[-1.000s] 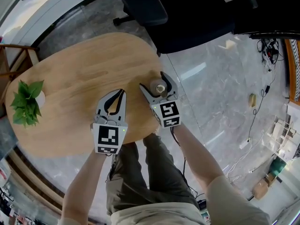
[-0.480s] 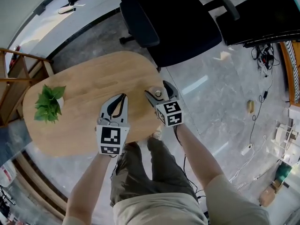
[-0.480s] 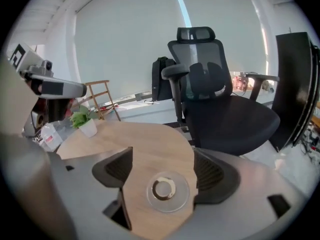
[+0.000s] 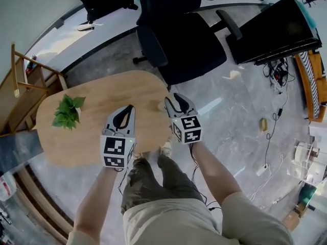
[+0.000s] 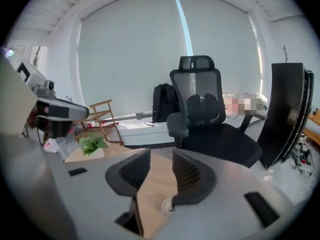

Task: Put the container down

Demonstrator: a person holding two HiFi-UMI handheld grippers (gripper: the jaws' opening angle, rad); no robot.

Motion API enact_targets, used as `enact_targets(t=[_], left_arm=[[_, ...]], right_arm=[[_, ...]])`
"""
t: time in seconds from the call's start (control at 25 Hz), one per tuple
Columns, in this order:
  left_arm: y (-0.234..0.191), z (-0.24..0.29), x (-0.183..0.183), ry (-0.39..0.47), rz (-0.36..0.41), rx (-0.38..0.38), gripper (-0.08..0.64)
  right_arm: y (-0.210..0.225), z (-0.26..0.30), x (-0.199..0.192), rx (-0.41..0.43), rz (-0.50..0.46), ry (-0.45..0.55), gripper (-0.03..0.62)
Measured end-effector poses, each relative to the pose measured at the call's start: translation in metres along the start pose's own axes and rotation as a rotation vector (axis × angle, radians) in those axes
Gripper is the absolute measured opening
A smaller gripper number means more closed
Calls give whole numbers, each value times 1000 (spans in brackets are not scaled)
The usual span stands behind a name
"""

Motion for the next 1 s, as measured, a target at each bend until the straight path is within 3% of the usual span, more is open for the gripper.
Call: enact_targets(t=[0.12, 0.36, 0.6, 0.72, 1.0], left_arm=[[-2, -23, 28, 32, -2, 8, 11], [-2, -68, 72, 85, -11, 13, 11], [0, -116, 111, 153, 32, 14, 11], [6, -141, 125, 181, 77, 11, 11], [19, -221, 170, 328, 99, 17, 11]], right_arm=[[-11, -35, 40, -33, 4, 61, 71], [-43, -105, 111, -31, 21, 167, 36], [-75, -179, 177, -57, -71, 283, 20], [-93, -212, 199, -66, -112, 320, 17], [-134, -274, 226, -60, -167, 404, 10]])
Point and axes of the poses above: the fingertips, and each gripper's own axes: z forward along the fingers, y to its right, x out of its top, the point moved 1 cm from there along -z, backward along the fingers, and after that the axes turned 11 degrees about x, right-handed, at the moved point
